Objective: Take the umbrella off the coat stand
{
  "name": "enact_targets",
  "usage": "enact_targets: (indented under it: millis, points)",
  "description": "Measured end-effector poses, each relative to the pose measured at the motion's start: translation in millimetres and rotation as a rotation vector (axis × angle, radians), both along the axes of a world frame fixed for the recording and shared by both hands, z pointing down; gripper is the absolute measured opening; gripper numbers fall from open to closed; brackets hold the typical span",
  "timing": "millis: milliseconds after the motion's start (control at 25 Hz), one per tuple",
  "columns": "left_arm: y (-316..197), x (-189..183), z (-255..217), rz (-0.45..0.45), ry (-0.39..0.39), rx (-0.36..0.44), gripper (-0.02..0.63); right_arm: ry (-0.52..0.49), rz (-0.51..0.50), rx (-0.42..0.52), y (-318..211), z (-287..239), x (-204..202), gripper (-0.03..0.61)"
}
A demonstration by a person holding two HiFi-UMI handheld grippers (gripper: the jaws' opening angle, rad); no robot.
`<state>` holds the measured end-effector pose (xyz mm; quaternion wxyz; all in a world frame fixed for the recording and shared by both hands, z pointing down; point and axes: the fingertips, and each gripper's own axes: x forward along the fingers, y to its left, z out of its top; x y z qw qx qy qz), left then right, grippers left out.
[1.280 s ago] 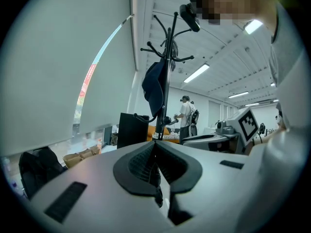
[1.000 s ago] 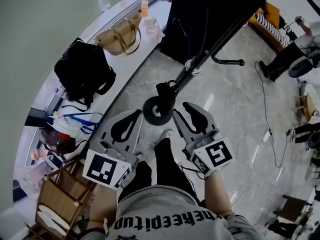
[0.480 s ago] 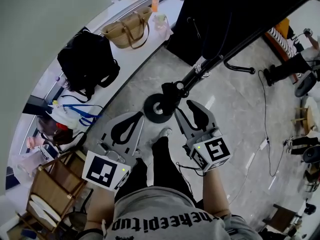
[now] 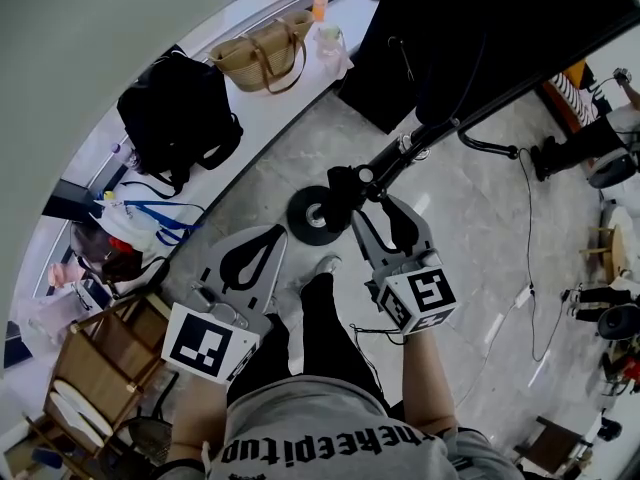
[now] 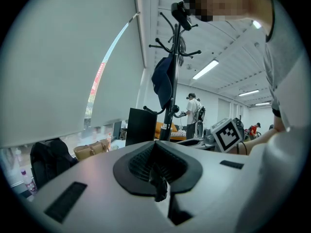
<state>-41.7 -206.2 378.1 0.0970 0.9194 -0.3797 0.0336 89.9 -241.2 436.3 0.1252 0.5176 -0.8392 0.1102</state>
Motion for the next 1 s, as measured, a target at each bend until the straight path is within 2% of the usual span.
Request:
enact_targets:
  millis: [1000]
  points:
    - [-15.5,-3.3,11.9,-0.019,0.001,-0.050,0.015,0.019,0.021,-0.033,-40.6,23.2,2.7,0.224]
